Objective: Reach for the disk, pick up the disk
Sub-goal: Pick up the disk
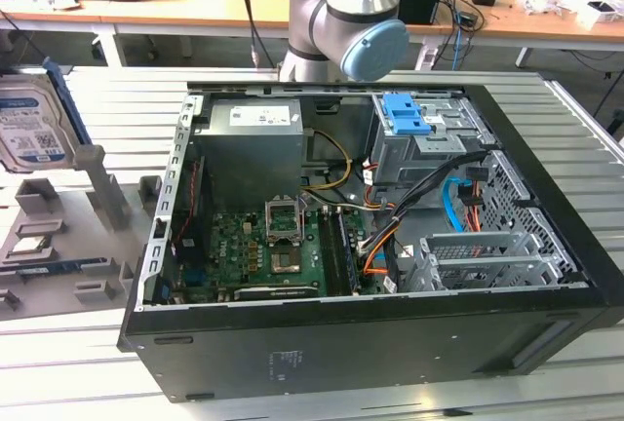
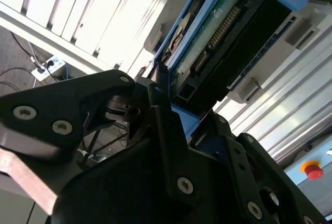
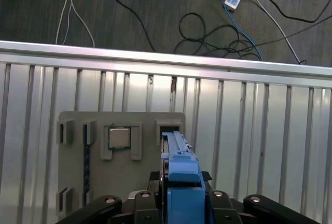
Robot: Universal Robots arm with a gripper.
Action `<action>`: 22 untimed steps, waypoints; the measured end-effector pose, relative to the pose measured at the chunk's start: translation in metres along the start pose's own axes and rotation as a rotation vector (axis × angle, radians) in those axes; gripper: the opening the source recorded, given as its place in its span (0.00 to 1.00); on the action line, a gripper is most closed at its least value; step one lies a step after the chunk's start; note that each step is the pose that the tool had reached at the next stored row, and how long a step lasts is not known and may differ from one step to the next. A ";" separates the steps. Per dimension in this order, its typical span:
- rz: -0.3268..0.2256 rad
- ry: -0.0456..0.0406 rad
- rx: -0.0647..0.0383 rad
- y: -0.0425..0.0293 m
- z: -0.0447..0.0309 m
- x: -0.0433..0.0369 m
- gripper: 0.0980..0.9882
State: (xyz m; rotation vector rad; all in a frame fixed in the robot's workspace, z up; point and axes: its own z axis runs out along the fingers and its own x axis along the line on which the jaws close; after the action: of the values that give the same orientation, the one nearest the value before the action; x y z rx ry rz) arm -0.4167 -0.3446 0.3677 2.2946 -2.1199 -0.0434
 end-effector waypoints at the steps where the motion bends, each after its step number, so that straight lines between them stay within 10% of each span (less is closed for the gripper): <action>1: 0.000 0.0000 0.000 0.0001 -0.0026 -0.0001 0.30; 22: 0.000 0.0000 0.000 0.0025 -0.0874 -0.0039 0.30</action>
State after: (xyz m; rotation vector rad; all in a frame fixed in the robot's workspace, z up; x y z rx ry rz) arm -0.4167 -0.3414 0.4551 2.2946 -2.1200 -0.0434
